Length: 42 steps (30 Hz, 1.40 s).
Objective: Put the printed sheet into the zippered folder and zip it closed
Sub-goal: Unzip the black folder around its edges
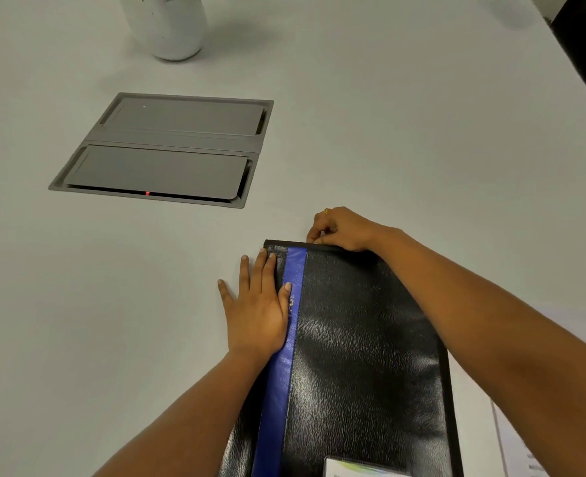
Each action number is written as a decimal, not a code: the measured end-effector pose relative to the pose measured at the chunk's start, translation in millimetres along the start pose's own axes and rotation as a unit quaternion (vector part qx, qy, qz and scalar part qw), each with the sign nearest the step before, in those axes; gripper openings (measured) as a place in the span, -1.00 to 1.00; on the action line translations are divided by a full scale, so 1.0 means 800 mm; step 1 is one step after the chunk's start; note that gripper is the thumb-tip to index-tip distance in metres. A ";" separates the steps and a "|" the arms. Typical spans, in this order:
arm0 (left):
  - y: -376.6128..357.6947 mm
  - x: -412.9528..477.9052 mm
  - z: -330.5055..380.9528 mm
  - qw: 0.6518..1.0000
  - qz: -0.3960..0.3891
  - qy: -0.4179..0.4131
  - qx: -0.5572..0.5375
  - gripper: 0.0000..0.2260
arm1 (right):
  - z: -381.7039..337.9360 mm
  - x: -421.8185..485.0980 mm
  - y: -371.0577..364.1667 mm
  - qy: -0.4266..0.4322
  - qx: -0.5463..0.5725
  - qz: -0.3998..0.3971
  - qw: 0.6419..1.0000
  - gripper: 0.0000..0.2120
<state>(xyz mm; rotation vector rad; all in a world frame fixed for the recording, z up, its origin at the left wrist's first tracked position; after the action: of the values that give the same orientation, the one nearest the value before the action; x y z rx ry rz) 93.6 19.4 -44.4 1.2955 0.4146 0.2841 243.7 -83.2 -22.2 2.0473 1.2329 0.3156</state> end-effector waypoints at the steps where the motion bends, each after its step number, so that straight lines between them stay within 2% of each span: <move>1: 0.000 0.000 -0.001 1.000 0.001 0.000 0.003 -0.50 | 0.004 -0.006 0.003 -0.003 0.003 -0.003 1.000 -0.86; 14: 0.002 0.000 0.005 1.000 0.016 -0.019 0.019 -0.50 | 0.042 -0.057 0.022 -0.049 0.021 -0.002 0.999 -0.85; 18: 0.017 -0.011 0.022 0.995 0.057 -0.082 0.013 -0.51 | 0.044 -0.053 0.019 -0.065 0.069 -0.002 0.996 -0.83; 22: 0.015 -0.015 0.049 0.989 0.037 -0.137 -0.040 -0.58 | 0.045 -0.049 0.016 -0.077 0.104 -0.002 0.992 -0.83; 26: -0.003 -0.015 0.062 0.990 0.009 -0.141 -0.027 -0.51 | 0.047 -0.047 0.018 -0.073 0.111 0.004 0.991 -0.84; 32: -0.007 -0.014 0.058 0.991 0.023 -0.133 -0.008 -0.49 | 0.051 -0.046 0.019 -0.073 0.097 -0.030 0.992 -0.85; 42: -0.005 -0.015 0.058 0.992 0.027 -0.126 -0.010 -0.45 | 0.063 -0.075 0.031 -0.084 0.102 -0.017 0.991 -0.87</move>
<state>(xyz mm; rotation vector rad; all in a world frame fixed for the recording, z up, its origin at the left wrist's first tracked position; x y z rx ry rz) 103.9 -26.9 -36.9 1.3051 0.1628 0.1664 256.0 -163.9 -32.4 2.1719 1.2366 -0.0007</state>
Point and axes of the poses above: each hand's wrist, its own x-axis towards the middle knuckle, its own y-axis out of the back of the hand, z = x × y, the point moved 7 cm from there along x, towards the middle knuckle, and after that the axes turned 10 degrees about y, right-handed, at the moved point
